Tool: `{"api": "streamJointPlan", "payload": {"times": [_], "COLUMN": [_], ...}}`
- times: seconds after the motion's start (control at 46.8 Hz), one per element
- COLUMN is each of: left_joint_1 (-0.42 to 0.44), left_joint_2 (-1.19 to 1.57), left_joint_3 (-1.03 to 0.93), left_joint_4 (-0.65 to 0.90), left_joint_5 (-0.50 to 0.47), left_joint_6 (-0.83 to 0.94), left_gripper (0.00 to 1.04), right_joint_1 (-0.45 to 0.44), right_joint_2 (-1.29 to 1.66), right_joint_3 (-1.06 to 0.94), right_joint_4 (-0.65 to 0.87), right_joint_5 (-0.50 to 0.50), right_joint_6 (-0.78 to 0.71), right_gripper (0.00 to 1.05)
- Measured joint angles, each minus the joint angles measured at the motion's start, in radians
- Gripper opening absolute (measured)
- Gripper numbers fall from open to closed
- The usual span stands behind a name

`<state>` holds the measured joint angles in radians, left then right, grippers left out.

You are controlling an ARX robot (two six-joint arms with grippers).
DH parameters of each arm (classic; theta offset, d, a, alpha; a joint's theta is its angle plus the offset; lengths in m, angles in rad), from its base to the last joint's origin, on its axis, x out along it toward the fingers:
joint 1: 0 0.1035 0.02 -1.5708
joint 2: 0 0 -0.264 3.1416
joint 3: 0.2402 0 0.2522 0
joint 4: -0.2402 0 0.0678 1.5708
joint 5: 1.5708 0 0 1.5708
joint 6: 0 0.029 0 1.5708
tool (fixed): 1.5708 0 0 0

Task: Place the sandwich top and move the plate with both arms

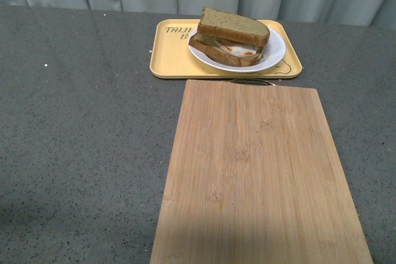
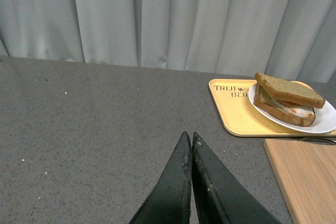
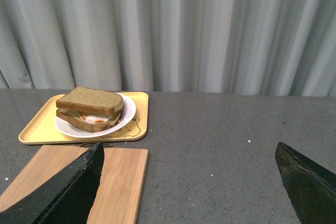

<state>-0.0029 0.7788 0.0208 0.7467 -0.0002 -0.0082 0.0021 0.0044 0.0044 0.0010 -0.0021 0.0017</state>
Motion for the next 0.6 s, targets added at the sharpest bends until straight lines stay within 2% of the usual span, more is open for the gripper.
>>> {"api": "streamJointPlan", "payload": {"times": [0.598], "left_joint_1": [0.000], "left_joint_2": [-0.393], "left_joint_3": [-0.002], "left_joint_4": [-0.360], "left_joint_5": [0.000], "left_joint_6": [0.000], "left_gripper": [0.04], "right_joint_1": [0.000], "right_joint_2": [0.000], "right_joint_3": [0.000], "right_joint_4": [0.000], "right_joint_5": [0.000], "right_joint_6": [0.000], "right_gripper": [0.95]}}
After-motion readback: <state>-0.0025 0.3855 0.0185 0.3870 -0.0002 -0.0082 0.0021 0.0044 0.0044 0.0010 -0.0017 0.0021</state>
